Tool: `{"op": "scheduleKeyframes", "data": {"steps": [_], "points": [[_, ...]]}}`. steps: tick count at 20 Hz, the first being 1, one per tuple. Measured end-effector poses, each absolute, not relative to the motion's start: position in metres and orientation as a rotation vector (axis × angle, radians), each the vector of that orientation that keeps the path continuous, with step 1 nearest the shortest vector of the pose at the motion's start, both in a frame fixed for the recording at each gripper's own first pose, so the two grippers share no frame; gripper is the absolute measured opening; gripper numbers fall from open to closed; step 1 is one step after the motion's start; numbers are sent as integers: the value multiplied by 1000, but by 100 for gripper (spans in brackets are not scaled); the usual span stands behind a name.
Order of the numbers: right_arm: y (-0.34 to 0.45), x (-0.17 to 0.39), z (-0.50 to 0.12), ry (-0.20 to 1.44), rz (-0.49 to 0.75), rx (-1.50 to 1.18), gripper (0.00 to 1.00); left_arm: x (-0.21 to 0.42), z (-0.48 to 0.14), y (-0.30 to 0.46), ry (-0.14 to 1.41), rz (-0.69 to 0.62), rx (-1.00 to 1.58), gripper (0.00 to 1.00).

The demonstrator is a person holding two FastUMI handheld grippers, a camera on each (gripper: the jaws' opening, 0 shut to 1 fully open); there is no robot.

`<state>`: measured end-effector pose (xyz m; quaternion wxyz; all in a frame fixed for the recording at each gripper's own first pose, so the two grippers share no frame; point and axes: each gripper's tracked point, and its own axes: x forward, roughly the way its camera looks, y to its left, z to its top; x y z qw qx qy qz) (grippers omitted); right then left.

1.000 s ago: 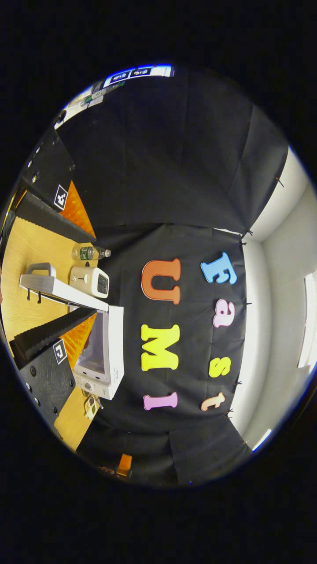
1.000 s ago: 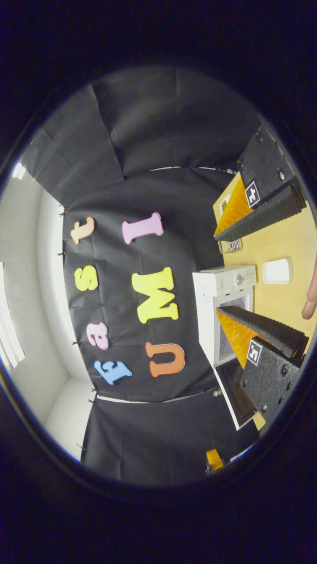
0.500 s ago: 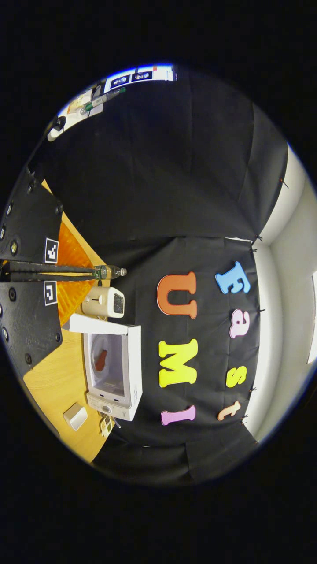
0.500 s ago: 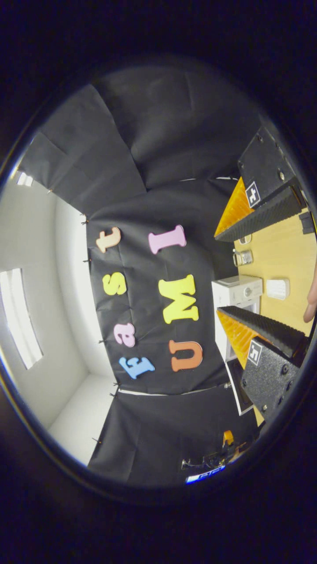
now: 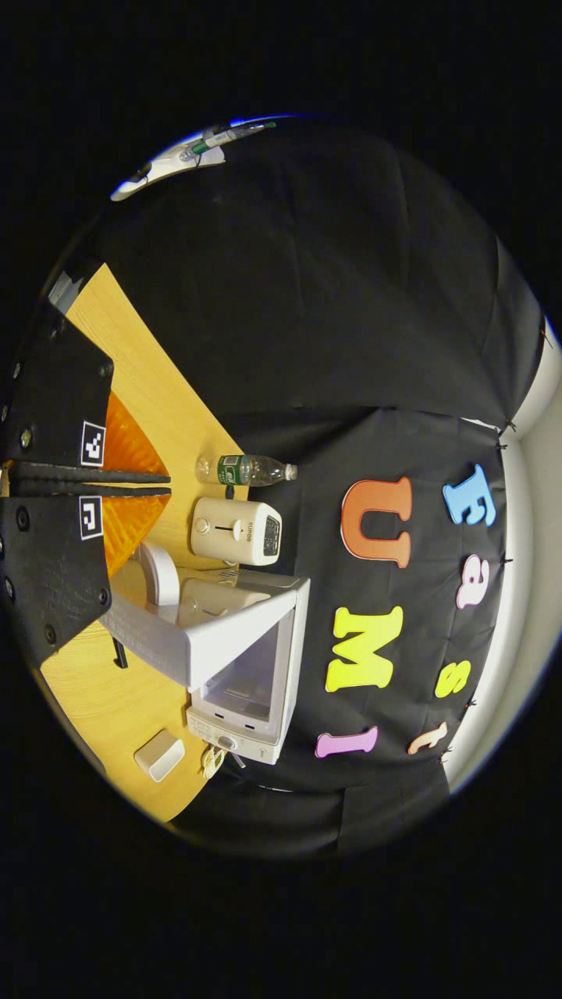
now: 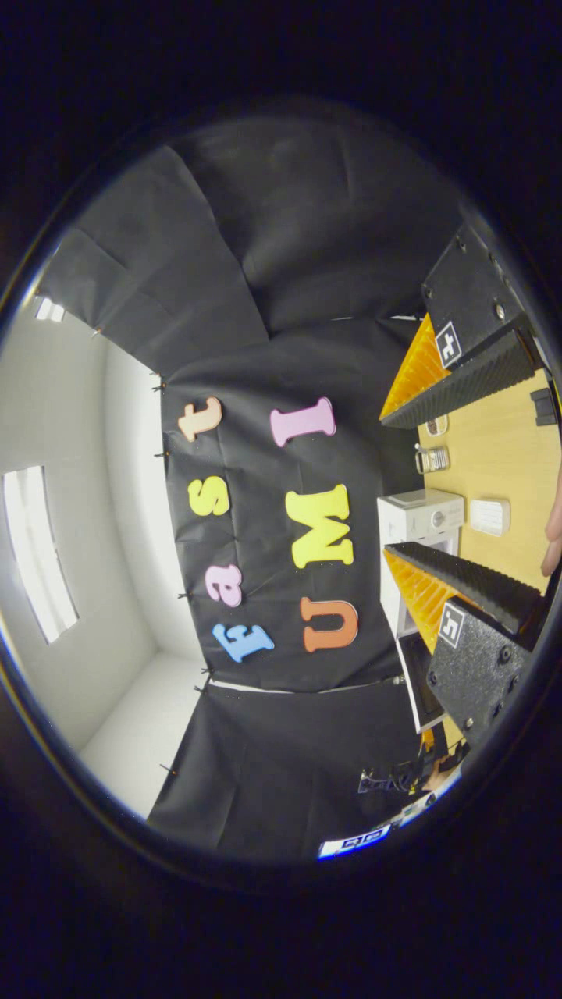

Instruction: Open the microwave oven with the left hand, put the food in, and close the microwave oven.

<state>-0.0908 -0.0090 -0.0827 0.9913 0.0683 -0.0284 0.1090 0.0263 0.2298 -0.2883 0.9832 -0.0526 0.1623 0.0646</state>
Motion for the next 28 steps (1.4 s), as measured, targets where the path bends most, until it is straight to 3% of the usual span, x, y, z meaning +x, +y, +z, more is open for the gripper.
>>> {"op": "scheduleKeyframes", "data": {"steps": [1,7,28], "points": [[-7,-91,-85,-54,223,136,93,29,-295,227,335,130,-112,0],[5,-91,-99,-28,252,104,93,25,-298,197,314,72,-67,0],[-22,-68,-138,51,171,88,94,69,-303,-22,226,-458,-112,0]]}}
